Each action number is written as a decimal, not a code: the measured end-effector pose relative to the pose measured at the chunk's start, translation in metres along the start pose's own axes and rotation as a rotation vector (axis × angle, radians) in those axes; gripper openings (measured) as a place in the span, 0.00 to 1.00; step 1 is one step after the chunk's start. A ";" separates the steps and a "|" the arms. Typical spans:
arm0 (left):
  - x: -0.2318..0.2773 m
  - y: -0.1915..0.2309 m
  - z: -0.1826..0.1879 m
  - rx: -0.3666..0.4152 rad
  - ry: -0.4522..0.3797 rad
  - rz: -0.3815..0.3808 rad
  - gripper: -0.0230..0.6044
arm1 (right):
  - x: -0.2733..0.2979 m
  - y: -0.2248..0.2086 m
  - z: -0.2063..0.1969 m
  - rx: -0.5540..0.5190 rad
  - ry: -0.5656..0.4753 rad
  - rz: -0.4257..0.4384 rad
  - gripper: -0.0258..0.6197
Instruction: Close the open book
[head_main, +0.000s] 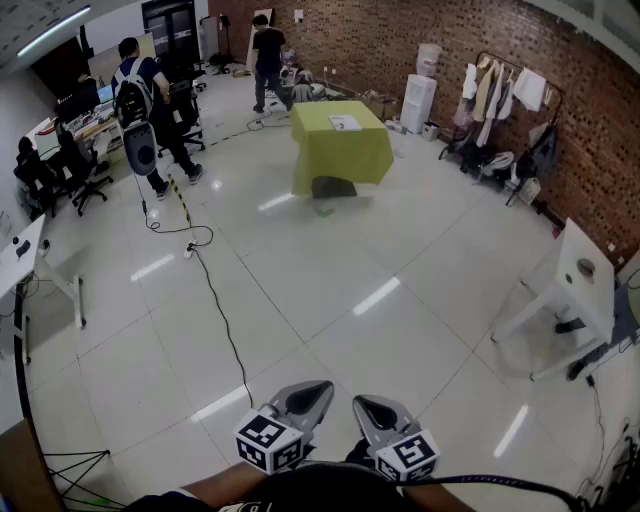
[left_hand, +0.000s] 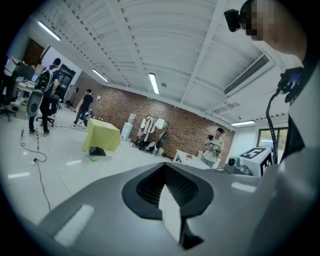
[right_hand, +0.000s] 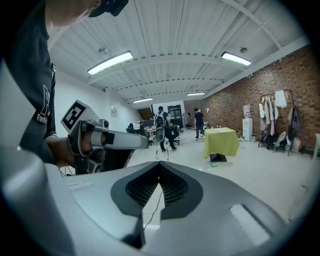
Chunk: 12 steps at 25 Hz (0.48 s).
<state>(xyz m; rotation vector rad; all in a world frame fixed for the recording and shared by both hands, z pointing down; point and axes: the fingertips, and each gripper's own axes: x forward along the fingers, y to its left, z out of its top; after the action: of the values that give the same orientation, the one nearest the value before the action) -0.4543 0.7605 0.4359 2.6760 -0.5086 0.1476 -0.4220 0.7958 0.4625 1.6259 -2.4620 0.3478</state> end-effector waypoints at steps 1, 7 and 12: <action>-0.007 -0.006 -0.004 0.018 0.014 -0.019 0.05 | 0.001 0.012 -0.002 0.005 0.002 0.009 0.05; -0.039 -0.017 -0.004 0.128 0.036 -0.052 0.05 | 0.007 0.051 -0.008 0.009 0.031 0.043 0.05; -0.063 -0.007 0.006 0.105 -0.031 0.003 0.05 | 0.006 0.067 -0.004 -0.054 0.022 0.050 0.05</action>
<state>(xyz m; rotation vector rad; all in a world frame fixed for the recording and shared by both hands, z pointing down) -0.5095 0.7849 0.4165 2.7837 -0.5275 0.1375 -0.4857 0.8169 0.4612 1.5344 -2.4769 0.3018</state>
